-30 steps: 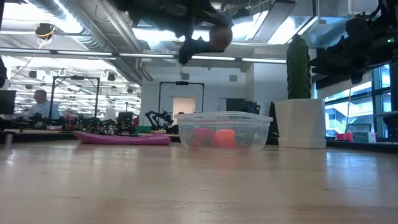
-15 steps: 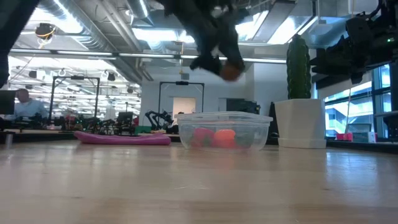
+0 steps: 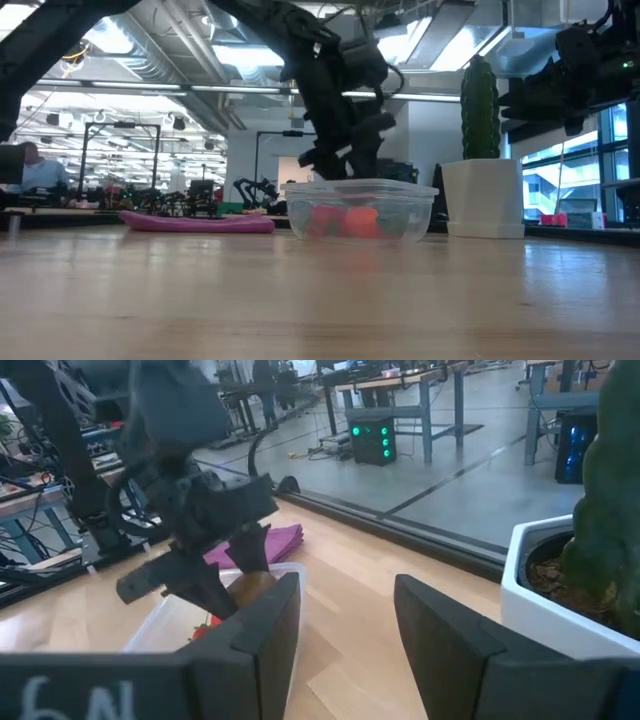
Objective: Pick and placing Produce into tupperware
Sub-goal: Put the brown kiwi into the transparent container, then put the right blackberry into the transparent container
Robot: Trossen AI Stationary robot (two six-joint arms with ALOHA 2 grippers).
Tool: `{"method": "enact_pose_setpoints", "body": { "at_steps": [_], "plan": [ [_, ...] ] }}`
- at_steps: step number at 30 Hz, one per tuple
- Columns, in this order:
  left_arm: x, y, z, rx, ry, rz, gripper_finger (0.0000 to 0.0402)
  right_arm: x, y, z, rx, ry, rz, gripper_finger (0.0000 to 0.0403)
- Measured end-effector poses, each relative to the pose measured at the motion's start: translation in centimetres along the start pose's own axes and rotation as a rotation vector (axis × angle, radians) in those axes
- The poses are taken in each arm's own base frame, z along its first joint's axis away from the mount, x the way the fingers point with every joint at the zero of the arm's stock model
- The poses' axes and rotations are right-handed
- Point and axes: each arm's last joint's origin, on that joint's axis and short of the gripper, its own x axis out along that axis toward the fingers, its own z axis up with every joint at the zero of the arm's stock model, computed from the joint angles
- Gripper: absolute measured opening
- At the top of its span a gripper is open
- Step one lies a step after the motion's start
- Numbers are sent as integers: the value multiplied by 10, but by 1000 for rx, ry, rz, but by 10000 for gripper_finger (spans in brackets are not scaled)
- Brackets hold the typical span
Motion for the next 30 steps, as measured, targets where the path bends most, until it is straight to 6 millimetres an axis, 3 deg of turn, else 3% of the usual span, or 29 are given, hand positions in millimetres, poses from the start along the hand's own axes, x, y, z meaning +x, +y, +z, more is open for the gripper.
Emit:
{"method": "enact_pose_setpoints", "body": {
  "at_steps": [14,19,24,27,30],
  "plan": [
    [5,3,-3,-3,38,4,268,0,0,0,-22,1,0,168],
    [5,5,-3,-42,75,-68,270,0,0,0,-21,1,-1,168],
    [1,4,-1,-41,81,-108,299,0,0,0,-22,1,0,168],
    [-26,1,7,0,59,-119,311,0,0,0,-21,1,-1,168],
    [-75,-6,16,58,13,-140,315,0,0,0,-18,-4,1,168]
  ]
}}
